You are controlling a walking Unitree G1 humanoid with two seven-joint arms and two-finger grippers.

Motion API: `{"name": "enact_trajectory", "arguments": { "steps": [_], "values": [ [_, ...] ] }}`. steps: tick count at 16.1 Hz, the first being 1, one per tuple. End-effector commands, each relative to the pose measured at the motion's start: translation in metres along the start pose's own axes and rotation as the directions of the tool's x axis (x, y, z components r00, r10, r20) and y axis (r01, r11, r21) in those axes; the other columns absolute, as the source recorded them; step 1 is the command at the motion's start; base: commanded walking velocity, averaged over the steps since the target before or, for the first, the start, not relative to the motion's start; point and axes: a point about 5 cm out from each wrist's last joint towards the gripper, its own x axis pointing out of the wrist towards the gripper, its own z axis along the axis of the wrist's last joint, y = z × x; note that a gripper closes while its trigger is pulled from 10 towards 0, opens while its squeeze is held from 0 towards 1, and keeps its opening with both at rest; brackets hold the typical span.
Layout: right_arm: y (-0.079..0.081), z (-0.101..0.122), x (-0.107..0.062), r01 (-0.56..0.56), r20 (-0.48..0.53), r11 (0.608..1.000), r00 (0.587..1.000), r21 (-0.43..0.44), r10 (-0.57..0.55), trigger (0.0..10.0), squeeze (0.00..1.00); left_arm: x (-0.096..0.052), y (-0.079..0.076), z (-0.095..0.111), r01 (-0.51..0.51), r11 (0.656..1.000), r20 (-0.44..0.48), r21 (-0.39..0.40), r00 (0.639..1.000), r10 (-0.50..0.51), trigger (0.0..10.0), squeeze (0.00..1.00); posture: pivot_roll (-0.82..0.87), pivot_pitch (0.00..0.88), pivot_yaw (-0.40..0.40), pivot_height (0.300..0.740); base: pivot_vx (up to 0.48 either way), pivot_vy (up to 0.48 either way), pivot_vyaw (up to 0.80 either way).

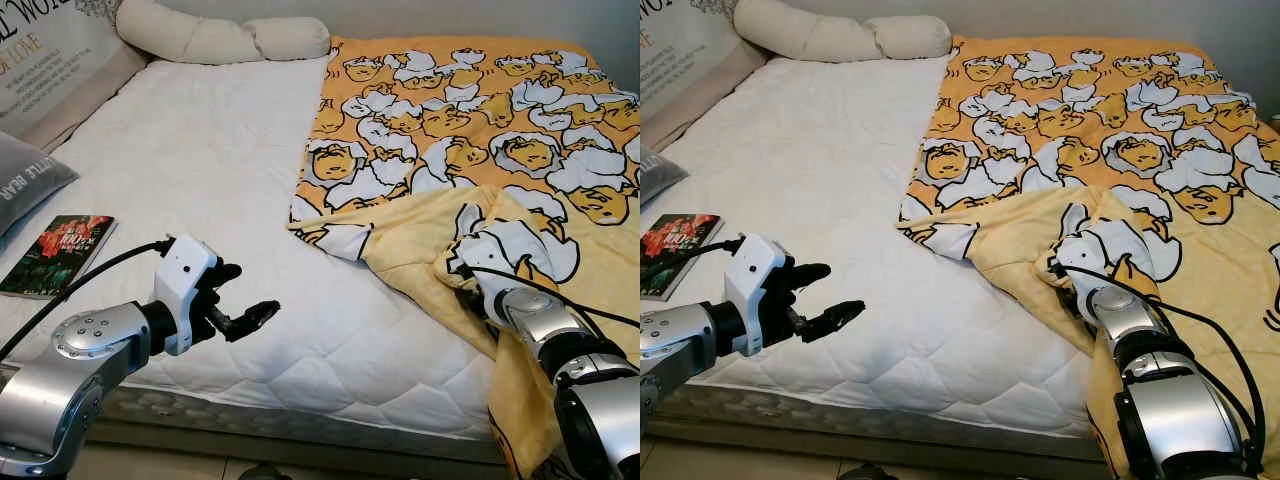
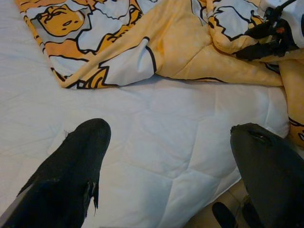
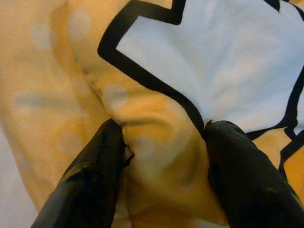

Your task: Clean up the room

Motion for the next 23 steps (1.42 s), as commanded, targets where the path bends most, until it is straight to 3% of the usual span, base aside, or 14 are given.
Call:
{"name": "enact_trajectory", "arguments": {
  "steps": [1,11,14,16,17,18,19,21,22,23],
  "values": [
    [-0.006,0.006,-0.001,0.015,0.012,1.0,1.0,-0.009,-0.015,0.0,0.0,-0.001,0.0,0.005,-0.001,1.0,0.001,0.024,1.0,0.001,10.0,0.34,0.14,0.0,0.066,0.74,0.0,0.0,0.0],
    [-0.011,0.002,-0.003,0.016,0.011,1.0,1.0,0.004,-0.016,0.0,0.0,0.001,0.0,0.003,-0.011,1.0,0.002,0.012,1.0,0.011,10.0,0.35,0.14,0.0,0.057,0.74,0.0,0.0,0.0],
    [-0.01,0.001,-0.004,-0.024,0.03,0.998,0.999,0.051,0.023,0.0,0.0,0.003,0.001,0.004,-0.017,1.0,0.011,0.007,1.0,0.017,10.0,0.35,0.13,0.0,0.054,0.74,0.0,0.0,0.0],
    [-0.008,0.007,-0.005,-0.121,0.098,0.979,0.989,0.162,0.106,0.0,0.0,0.005,0.002,0.004,-0.027,1.0,0.023,-0.001,0.999,0.027,10.0,0.34,0.11,0.0,0.051,0.74,0.0,0.0,0.0],
    [-0.003,0.017,-0.006,-0.245,0.188,0.945,0.96,0.217,0.205,0.0,0.0,0.006,0.004,0.004,-0.033,0.999,0.032,-0.005,0.999,0.034,10.0,0.34,0.1,0.0,0.044,0.74,0.0,0.0,0.0],
    [0.003,0.026,-0.009,-0.369,0.271,0.902,0.912,0.223,0.307,0.0,0.0,0.007,0.004,0.005,-0.039,0.999,0.039,-0.008,0.998,0.039,10.0,0.35,0.1,0.0,0.042,0.74,0.0,0.0,0.0],
    [0.012,0.035,-0.014,-0.508,0.344,0.841,0.835,0.185,0.429,0.0,0.0,0.007,0.005,0.005,-0.044,0.999,0.044,-0.011,0.998,0.044,10.0,0.34,0.09,0.0,0.039,0.74,0.0,0.0,0.0],
    [0.025,0.046,-0.024,-0.662,0.431,0.738,0.709,0.135,0.558,0.0,0.0,0.008,0.005,0.005,-0.047,0.999,0.05,-0.016,0.998,0.048,10.0,0.34,0.09,0.0,0.039,0.74,0.0,0.0,0.0],
    [0.04,0.061,-0.042,-0.788,0.521,0.609,0.557,0.087,0.647,0.0,0.0,0.009,0.005,0.005,-0.047,0.999,0.054,-0.019,0.997,0.048,10.0,0.34,0.08,0.0,0.039,0.74,0.0,0.0,0.0],
    [0.07,0.084,-0.083,-0.934,0.603,0.355,0.263,-0.037,0.754,0.0,0.0,0.01,0.004,0.006,-0.044,0.999,0.058,-0.023,0.997,0.046,10.0,0.35,0.08,0.0,0.04,0.74,0.0,0.0,0.0]
  ]
}}
